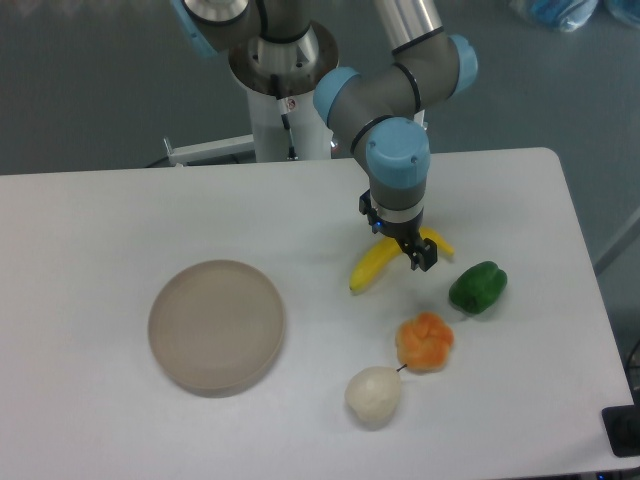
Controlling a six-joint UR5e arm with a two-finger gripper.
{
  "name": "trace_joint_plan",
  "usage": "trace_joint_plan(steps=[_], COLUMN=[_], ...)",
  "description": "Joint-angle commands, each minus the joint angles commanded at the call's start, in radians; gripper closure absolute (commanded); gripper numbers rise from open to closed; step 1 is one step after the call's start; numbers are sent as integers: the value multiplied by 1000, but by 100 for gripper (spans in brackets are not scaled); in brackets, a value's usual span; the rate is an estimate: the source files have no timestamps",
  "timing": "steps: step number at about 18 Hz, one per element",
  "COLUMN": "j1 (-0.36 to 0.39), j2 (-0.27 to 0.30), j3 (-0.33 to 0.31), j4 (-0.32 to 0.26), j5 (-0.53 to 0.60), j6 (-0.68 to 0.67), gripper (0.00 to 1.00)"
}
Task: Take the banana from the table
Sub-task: 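Lower the gripper onto the banana and close it around it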
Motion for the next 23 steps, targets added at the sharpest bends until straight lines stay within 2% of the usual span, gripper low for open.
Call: trace_joint_plan(steps=[10,15,17,19,21,23], j1=[18,20,20,21,21,21], j2=[2,-9,-18,-20,-20,-20], j3=[-54,-42,-42,-42,-42,-42], j4=[9,18,28,28,28,28], j5=[28,26,25,23,20,20], j6=[-12,-14,-14,-14,-12,-8], gripper=[0,0,7,22,28,46])
